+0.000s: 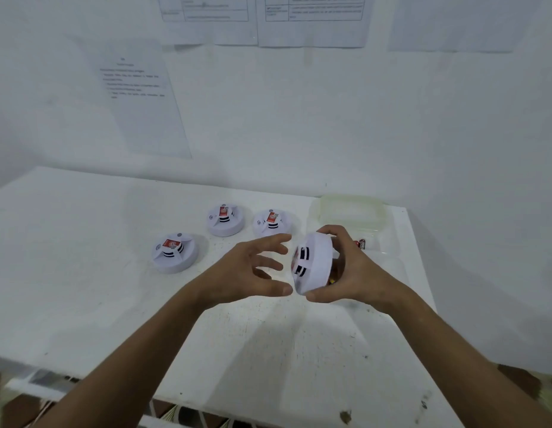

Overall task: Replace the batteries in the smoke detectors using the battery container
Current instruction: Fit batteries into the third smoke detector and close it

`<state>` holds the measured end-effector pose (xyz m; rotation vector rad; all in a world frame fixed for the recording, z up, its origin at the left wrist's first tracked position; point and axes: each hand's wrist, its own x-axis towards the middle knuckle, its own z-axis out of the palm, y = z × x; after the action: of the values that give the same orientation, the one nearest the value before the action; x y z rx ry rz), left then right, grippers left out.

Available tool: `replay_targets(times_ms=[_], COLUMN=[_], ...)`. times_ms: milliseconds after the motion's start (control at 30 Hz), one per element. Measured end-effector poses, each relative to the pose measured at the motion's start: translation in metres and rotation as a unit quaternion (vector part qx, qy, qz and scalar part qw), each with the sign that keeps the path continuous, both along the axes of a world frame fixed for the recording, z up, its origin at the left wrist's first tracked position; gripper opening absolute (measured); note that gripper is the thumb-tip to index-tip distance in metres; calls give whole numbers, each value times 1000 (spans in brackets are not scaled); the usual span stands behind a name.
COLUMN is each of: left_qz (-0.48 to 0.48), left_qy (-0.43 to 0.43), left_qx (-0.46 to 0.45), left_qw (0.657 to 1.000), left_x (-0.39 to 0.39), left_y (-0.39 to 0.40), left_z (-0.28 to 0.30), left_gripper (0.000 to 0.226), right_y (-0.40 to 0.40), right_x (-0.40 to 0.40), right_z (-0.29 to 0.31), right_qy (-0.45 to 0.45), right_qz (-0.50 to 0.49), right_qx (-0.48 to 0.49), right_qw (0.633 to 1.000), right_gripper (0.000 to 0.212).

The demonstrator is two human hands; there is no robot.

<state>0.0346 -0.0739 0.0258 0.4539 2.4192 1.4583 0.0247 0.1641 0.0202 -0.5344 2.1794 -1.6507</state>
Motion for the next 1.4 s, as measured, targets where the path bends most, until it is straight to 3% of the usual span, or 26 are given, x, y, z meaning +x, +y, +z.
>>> replay_targets(times_ms=[200,333,533,1033,1400], left_qz=[-35,-38,-23,-8,-50], left_qy=[5,56,71,82,99], left_qx=[37,2,-35,-51,-58], left_qw=[999,998,997,995,992], left_x=[1,1,2,3,-28], left_y=[9,11,16,31,-64], left_z=[3,2,3,7,15], left_gripper=[93,83,89,90,86], right_y=[-2,3,14,27,-67], right_x=[1,0,-2,4,-15], right_z=[-6,-7,-13,-11,-11], right_qy=[-20,27,93,129,121], right_qz=[5,18,-17,-16,-49], right_qx=[-88,-28,57,50,79], right_qw=[996,999,994,990,988], right_gripper=[91,92,101,98,105])
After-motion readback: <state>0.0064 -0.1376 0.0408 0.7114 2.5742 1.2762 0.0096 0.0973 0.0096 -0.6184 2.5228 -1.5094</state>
